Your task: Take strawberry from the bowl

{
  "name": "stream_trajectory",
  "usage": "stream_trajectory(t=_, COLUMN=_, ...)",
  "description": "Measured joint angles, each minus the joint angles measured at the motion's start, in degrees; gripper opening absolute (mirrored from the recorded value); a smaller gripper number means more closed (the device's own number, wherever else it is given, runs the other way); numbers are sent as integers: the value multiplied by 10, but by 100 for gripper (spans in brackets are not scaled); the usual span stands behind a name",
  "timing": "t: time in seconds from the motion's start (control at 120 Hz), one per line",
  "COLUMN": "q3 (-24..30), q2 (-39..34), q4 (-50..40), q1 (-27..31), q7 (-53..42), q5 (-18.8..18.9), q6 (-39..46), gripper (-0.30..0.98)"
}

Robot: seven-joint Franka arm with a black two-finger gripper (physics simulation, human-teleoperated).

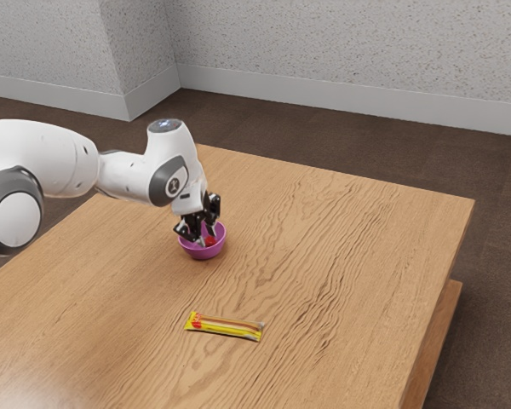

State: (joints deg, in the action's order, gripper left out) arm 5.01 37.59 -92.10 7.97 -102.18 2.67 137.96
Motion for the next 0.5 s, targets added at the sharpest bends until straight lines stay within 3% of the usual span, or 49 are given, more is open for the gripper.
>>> stream_trajectory(t=0.5, q3=0, q2=5, q4=1, q1=5, q7=-5, q5=-52, q6=7, gripper=23)
